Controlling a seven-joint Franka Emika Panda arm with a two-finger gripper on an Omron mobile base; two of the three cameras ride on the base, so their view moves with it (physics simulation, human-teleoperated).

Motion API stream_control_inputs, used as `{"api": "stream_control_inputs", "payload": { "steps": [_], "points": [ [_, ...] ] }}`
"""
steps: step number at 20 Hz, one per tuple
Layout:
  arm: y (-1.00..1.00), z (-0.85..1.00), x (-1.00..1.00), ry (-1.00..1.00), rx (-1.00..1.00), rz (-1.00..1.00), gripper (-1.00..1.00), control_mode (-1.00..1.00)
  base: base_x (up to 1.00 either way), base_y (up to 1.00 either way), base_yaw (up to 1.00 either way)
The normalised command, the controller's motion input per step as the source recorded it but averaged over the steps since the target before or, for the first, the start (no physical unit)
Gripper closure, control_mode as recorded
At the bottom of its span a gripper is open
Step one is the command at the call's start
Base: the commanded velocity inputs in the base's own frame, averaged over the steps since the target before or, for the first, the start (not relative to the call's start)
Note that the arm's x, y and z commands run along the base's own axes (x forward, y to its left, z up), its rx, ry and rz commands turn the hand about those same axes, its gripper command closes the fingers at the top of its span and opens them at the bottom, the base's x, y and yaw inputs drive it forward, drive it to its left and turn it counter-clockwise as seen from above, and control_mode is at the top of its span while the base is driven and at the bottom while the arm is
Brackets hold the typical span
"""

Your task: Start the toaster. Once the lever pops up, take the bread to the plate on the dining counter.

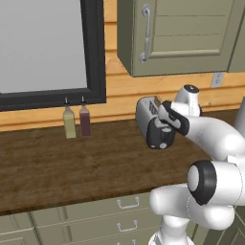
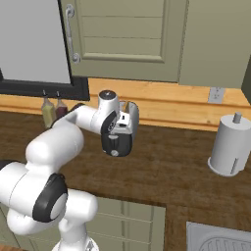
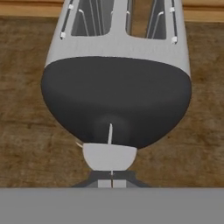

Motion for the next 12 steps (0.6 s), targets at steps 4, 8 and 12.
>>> {"api": "stream_control_inputs", "payload": {
  "steps": [4,8,12],
  "points": [
    [0.00,-0.16,0.00,0.00,0.00,0.00,1.00,-1.00,0.00,0.00,0.00],
    [0.00,-0.03,0.01,0.00,0.00,0.00,1.00,-1.00,0.00,0.00,0.00],
    [0.01,0.00,0.10,0.00,0.00,0.00,1.00,-1.00,0.00,0.00,0.00]
  ]
}}
